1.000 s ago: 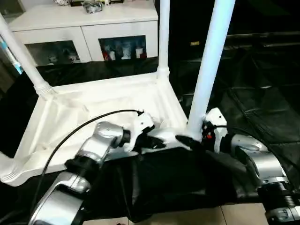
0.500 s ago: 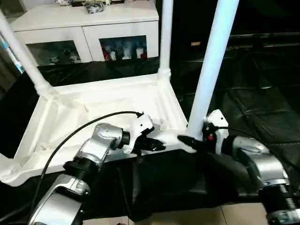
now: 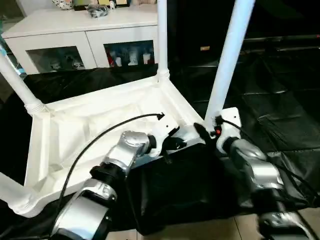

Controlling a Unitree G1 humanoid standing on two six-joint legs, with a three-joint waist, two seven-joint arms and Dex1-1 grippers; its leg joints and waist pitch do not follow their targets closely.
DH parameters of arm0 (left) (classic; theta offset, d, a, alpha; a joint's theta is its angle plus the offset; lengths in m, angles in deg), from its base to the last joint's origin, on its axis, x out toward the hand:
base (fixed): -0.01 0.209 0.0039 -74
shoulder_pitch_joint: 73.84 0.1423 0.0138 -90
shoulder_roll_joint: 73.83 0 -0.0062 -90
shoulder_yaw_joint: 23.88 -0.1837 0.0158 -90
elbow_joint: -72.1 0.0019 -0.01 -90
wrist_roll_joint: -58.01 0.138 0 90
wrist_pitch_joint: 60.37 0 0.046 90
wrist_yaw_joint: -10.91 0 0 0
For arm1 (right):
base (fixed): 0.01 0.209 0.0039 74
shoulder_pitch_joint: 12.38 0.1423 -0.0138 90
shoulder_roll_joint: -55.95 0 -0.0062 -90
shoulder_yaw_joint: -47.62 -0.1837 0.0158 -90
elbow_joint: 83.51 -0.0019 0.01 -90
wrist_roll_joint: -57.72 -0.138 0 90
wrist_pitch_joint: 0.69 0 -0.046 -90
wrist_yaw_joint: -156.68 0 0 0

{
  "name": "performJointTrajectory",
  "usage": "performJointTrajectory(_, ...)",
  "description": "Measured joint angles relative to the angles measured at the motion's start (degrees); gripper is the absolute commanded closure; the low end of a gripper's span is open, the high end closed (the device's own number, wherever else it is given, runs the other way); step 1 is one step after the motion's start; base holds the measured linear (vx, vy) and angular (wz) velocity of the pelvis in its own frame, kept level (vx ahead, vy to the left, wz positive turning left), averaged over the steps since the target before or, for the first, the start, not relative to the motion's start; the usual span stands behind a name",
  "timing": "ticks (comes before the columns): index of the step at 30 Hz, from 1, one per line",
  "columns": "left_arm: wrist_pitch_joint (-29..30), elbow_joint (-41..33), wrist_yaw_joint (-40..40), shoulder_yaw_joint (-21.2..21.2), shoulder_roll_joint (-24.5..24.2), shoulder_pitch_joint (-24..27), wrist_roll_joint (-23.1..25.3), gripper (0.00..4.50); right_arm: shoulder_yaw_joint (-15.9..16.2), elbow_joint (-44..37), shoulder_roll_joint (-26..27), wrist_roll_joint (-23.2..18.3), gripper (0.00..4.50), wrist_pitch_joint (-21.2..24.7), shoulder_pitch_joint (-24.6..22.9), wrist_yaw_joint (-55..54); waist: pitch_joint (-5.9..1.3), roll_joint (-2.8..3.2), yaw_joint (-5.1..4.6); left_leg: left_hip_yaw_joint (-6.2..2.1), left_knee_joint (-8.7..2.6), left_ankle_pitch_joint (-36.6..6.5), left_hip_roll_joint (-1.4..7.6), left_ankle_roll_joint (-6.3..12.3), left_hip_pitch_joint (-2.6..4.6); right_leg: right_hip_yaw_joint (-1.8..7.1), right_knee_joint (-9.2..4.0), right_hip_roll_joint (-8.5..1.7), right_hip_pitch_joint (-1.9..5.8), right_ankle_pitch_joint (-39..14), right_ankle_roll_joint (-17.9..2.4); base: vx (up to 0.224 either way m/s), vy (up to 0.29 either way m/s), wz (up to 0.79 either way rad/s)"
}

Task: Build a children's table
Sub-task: Rotate leg to tighten

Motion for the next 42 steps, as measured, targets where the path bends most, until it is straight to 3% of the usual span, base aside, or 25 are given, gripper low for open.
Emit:
performJointTrajectory(2,-0.70,-0.24,-1.70,-0.06,-1.04,0.26,-0.14,4.50,1.27,-1.10,-1.29,0.00,0.61,0.41,-0.50,2.70,0.00,0.00,-0.02,-0.01,-0.03,0.00,0.06,0.00,-0.03,-0.04,0.01,0.04,-0.06,0.02,-0.03,0.000,0.000,0.00)
performJointTrajectory(5,-1.30,-4.12,-7.91,-0.88,-4.47,2.74,-1.13,4.50,5.37,-5.51,-7.50,-1.24,0.61,0.14,-3.46,12.71,0.02,-0.02,0.12,-0.01,-0.07,0.00,0.10,0.00,-0.07,-0.07,0.01,0.05,-0.09,0.06,-0.10,0.000,0.000,0.00)
performJointTrajectory(9,-1.46,-6.81,-14.27,-1.84,-7.20,3.93,-2.01,4.50,7.06,-7.86,-11.31,-2.65,0.61,0.37,-4.33,21.66,0.04,-0.03,0.28,0.01,-0.04,0.00,0.12,0.00,-0.30,-0.06,0.00,0.08,-0.26,0.04,-0.08,0.000,0.000,0.00)
performJointTrajectory(16,-1.69,-7.80,-18.51,-2.38,-8.44,4.41,-2.52,4.50,8.12,-8.72,-14.04,-4.27,0.91,0.95,-4.38,28.00,0.07,-0.07,1.56,0.03,0.01,-0.01,0.15,0.03,-0.33,-0.06,0.05,0.08,-0.32,0.04,-0.09,0.000,0.000,0.00)
performJointTrajectory(23,-1.72,-7.80,-19.14,-2.38,-8.65,4.43,-2.54,4.50,8.30,-8.73,-13.65,-4.28,1.50,1.02,-4.39,28.14,0.08,-0.10,1.63,0.05,0.04,-0.01,0.15,0.03,-0.34,-0.05,0.05,0.07,-0.32,0.05,-0.11,0.000,0.000,0.00)
performJointTrajectory(30,-2.73,-4.30,-9.78,-1.55,-5.43,3.05,-1.17,4.50,5.13,-5.41,-7.32,-1.65,1.73,0.21,-3.66,13.72,0.07,-0.11,1.39,0.05,0.10,-0.01,0.12,0.02,-0.21,0.01,0.07,0.07,-0.25,0.11,-0.19,0.000,0.000,0.00)
performJointTrajectory(36,-1.43,0.45,1.68,-0.36,0.04,-0.13,0.35,4.50,0.82,0.67,1.11,0.99,1.75,-0.34,0.65,-5.86,0.02,-0.03,0.58,0.05,0.12,-0.01,0.06,0.02,-0.12,0.04,0.03,0.05,-0.20,0.04,-0.07,0.000,0.000,0.00)
performJointTrajectory(39,-1.23,1.43,3.39,-0.14,1.14,-0.40,0.36,4.50,0.61,1.89,1.72,2.00,1.75,-1.36,1.06,-7.28,-0.10,0.15,0.36,0.05,0.11,-0.01,0.01,0.02,0.04,0.04,0.01,0.00,0.06,0.01,-0.02,0.000,0.000,0.00)
performJointTrajectory(42,-1.24,1.56,3.39,0.04,1.20,-0.40,0.36,4.50,0.13,1.98,2.23,1.90,1.05,-1.43,1.03,-7.29,-0.12,0.18,0.27,0.05,0.08,-0.01,0.01,0.02,0.05,0.04,0.01,-0.01,0.08,0.00,0.00,0.000,0.000,0.00)
